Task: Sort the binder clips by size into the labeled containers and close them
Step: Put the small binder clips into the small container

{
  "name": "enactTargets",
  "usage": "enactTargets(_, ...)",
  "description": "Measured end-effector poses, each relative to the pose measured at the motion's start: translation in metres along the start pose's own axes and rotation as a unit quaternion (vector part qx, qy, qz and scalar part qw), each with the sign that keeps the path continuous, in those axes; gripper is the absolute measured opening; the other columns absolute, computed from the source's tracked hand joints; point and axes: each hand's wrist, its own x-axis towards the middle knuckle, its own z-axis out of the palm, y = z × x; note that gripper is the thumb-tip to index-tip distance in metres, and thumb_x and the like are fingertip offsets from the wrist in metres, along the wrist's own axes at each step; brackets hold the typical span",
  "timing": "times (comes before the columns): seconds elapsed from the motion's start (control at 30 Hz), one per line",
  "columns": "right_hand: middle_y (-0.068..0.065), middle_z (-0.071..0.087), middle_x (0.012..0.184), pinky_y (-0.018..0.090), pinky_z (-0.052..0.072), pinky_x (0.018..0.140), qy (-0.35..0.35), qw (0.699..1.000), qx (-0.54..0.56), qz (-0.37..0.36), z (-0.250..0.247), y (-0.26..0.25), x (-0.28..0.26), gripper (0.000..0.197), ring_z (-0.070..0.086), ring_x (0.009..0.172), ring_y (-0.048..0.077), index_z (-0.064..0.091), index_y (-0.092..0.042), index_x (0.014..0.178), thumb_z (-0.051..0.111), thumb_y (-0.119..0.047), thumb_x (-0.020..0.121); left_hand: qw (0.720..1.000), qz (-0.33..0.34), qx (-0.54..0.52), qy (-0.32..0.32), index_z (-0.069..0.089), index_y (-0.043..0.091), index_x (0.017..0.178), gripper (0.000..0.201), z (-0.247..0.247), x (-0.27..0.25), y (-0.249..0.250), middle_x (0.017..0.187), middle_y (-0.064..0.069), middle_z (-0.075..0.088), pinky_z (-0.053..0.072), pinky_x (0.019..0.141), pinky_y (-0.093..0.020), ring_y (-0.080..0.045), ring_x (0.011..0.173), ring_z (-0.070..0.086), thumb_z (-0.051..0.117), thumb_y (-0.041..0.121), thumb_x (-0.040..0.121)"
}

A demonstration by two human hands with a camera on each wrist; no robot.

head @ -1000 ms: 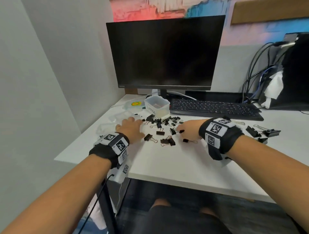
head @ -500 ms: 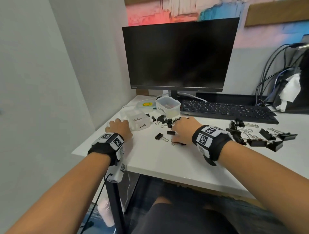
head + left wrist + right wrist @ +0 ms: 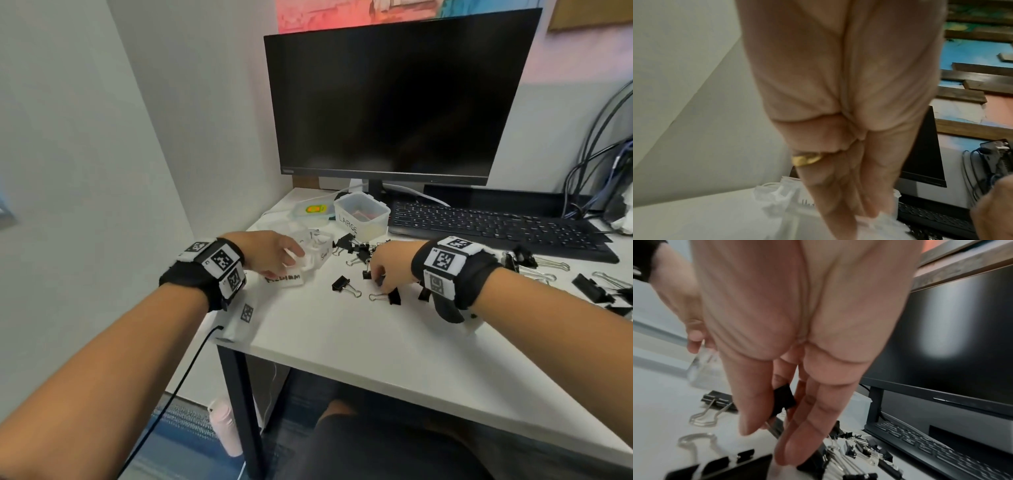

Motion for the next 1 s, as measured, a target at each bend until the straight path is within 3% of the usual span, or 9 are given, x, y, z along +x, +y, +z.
enactTargets(0.13,-0.001,0.065,0.079,0.016,0.044,0.054,0.009,0.998,0.067,0.006,0.000,0.009,0.000,0.013,0.057,0.064,0.014,0.070,-0.016,0.096,0.063,-0.015,0.085,0.997,0.026,-0.078,0.011,0.055,0.015,0.122,0.041,0.001,-0.006,-0.002,0.104,0.002,0.060,0.055,0.076,-0.023,-0.018,0.096,0.059,0.057,-0.009,0.088)
enactTargets(0.23,-0.001,0.063,0.068,0.015,0.044,0.049,0.029,0.990,0.140,0.010,-0.001,0.013,-0.004,0.007,0.057,0.054,0.010,0.066,-0.017,0.089,0.059,-0.014,0.087,0.998,0.023,-0.022,0.062,0.059,0.020,0.112,0.036,-0.005,-0.009,-0.007,0.112,-0.003,0.057,0.054,0.082,-0.029,-0.019,0.090,0.058,0.058,-0.006,0.087)
enactTargets(0.33,0.000,0.065,0.072,0.020,0.054,0.059,0.030,0.970,0.243,0.009,0.002,0.012,-0.006,0.007,0.064,0.061,0.010,0.060,-0.013,0.091,0.054,-0.012,0.093,0.985,-0.038,0.137,0.094,0.060,0.025,0.118,0.033,-0.008,-0.018,-0.008,0.119,-0.001,0.052,0.053,0.085,-0.033,-0.022,0.080,0.058,0.062,0.011,0.088)
enactTargets(0.43,0.001,0.066,0.078,0.022,0.055,0.060,0.031,0.960,0.278,0.005,0.004,0.013,-0.005,0.013,0.067,0.069,0.013,0.058,-0.013,0.087,0.049,-0.011,0.096,0.973,-0.083,0.200,0.079,0.061,0.026,0.117,0.030,-0.004,-0.021,-0.004,0.110,0.002,0.055,0.053,0.082,-0.029,-0.020,0.079,0.062,0.064,0.021,0.088)
enactTargets(0.57,0.003,0.068,0.082,0.020,0.050,0.056,0.033,0.964,0.265,0.020,0.006,0.018,-0.010,0.013,0.065,0.068,0.012,0.056,-0.017,0.087,0.049,-0.013,0.097,0.982,-0.087,0.143,0.090,0.069,0.013,0.101,0.015,0.006,-0.013,-0.005,0.080,0.000,0.067,0.050,0.064,-0.017,-0.008,0.061,0.060,0.065,0.017,0.087)
enactTargets(0.63,0.010,0.070,0.088,0.023,0.051,0.057,0.032,0.969,0.244,0.028,0.006,0.023,-0.010,0.014,0.060,0.065,0.015,0.059,-0.019,0.083,0.052,-0.016,0.095,0.990,-0.077,0.097,0.070,0.070,0.007,0.099,0.015,0.007,-0.010,-0.002,0.083,-0.005,0.071,0.055,0.071,-0.020,-0.009,0.065,0.064,0.069,0.016,0.085)
enactTargets(0.73,0.012,0.071,0.096,0.030,0.057,0.069,0.045,0.970,0.235,0.033,0.004,0.025,-0.010,0.016,0.061,0.072,0.016,0.064,-0.014,0.103,0.050,-0.013,0.096,0.995,-0.064,0.075,0.030,0.071,0.009,0.092,0.012,0.009,-0.011,0.003,0.083,-0.005,0.072,0.057,0.079,-0.022,-0.010,0.070,0.067,0.072,0.017,0.083)
enactTargets(0.87,0.004,0.065,0.089,0.022,0.054,0.061,0.047,0.950,0.307,0.030,0.002,0.028,-0.008,0.020,0.065,0.076,0.015,0.057,-0.008,0.113,0.045,-0.006,0.098,0.997,-0.055,0.051,-0.007,0.072,0.008,0.092,0.012,0.009,-0.009,0.008,0.078,-0.004,0.072,0.057,0.080,-0.024,-0.010,0.069,0.068,0.073,0.014,0.082)
enactTargets(1.0,0.010,0.069,0.092,0.025,0.055,0.071,0.038,0.938,0.342,0.034,0.005,0.036,-0.009,0.023,0.066,0.076,0.016,0.058,-0.005,0.117,0.044,-0.006,0.098,0.997,-0.043,0.062,-0.004,0.071,0.011,0.090,0.006,0.008,-0.002,0.009,0.086,-0.007,0.073,0.057,0.082,-0.025,-0.012,0.075,0.068,0.070,0.013,0.084)
